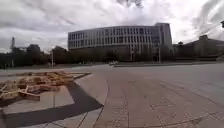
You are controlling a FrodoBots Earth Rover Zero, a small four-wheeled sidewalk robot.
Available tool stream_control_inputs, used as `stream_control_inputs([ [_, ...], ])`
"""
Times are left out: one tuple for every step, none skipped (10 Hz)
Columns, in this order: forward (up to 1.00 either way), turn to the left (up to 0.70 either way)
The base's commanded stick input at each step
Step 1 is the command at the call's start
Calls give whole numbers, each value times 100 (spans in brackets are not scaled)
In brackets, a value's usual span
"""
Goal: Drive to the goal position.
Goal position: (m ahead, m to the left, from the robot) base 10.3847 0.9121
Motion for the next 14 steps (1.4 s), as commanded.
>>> stream_control_inputs([
  [70,1],
  [70,1],
  [70,1],
  [70,1],
  [70,1],
  [70,1],
  [70,1],
  [70,1],
  [70,1],
  [70,1],
  [70,1],
  [70,1],
  [70,1],
  [70,1],
])
